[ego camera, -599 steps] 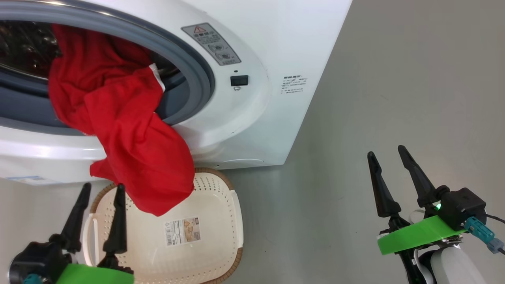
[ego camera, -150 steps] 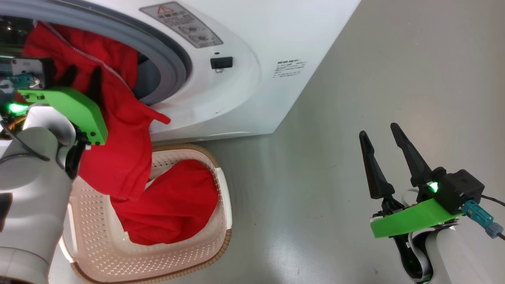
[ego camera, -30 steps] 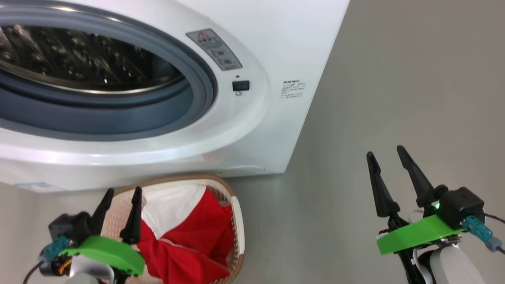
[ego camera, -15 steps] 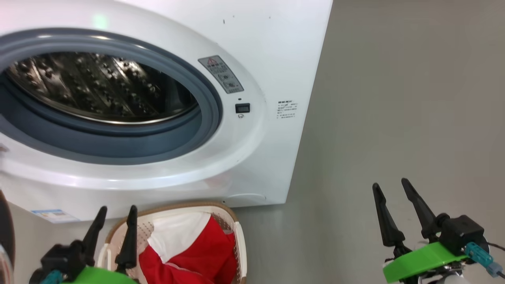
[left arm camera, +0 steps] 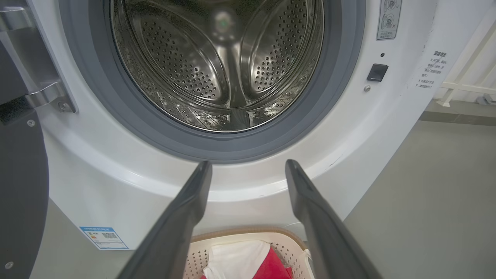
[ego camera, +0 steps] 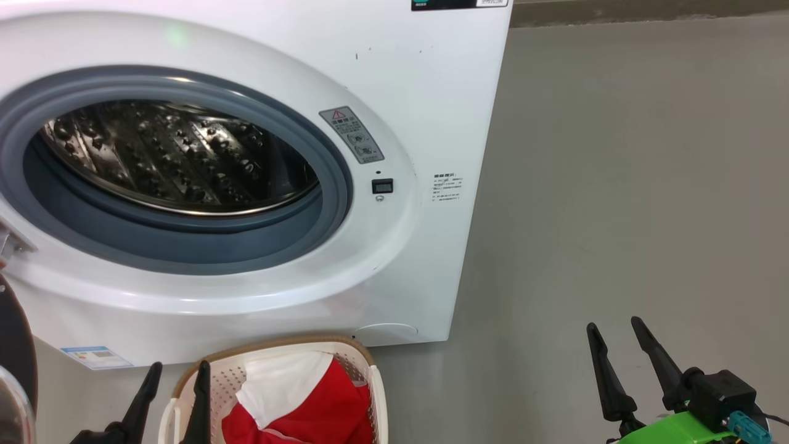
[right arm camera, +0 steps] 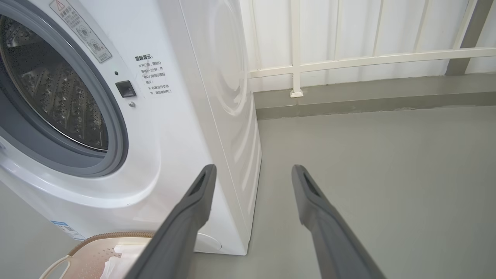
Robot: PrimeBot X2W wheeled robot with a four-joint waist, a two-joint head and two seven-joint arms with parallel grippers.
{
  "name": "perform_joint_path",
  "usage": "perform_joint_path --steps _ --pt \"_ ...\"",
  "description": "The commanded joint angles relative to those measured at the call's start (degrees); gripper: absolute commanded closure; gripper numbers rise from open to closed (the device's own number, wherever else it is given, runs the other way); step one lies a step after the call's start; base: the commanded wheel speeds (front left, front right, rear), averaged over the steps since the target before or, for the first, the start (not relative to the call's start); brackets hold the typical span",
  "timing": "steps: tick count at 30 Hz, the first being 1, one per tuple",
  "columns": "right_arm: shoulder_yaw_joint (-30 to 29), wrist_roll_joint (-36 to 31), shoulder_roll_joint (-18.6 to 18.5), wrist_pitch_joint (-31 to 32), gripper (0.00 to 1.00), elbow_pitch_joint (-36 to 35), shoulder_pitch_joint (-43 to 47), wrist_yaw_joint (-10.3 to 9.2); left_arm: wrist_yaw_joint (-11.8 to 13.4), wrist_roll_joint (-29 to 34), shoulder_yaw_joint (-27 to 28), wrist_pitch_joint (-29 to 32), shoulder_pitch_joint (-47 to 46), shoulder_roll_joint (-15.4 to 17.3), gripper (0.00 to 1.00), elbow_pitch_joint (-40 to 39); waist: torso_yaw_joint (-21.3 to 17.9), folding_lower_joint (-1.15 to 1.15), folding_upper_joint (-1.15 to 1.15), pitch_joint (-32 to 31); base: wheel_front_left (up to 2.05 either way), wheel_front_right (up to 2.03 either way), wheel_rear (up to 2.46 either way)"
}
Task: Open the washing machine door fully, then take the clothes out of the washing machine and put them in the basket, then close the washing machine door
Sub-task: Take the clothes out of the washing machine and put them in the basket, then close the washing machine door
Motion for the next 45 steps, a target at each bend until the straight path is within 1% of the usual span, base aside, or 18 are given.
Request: perform_joint_path --steps 1,25,31,45 --pt "0.9 0.2 -0.4 -0.4 0.00 -1.3 -0.3 0.28 0.1 0.7 2.4 -0.7 -0.2 0.6 0.00 -2.0 -0.2 0.00 0.00 -0.2 0.00 0.00 0.00" --pt "0.7 0.4 -0.4 -0.4 0.00 -1.4 -0.1 0.28 0.1 2.1 2.8 -0.7 0.3 -0.1 0.00 -3.4 -0.4 0.00 0.00 -0.1 -0.07 0.07 0.00" --pt "0.7 0.4 -0.4 -0.4 0.00 -1.5 -0.2 0.28 0.1 2.2 2.8 -0.7 -0.1 -0.1 0.00 -3.5 -0.2 0.00 0.00 0.1 -1.09 1.09 0.00" --pt "0.7 0.5 -0.4 -0.4 0.00 -1.6 -0.6 0.28 0.1 1.4 2.4 -0.7 -0.3 0.2 0.00 -3.6 -0.3 0.00 0.00 0.4 -1.64 1.64 0.00"
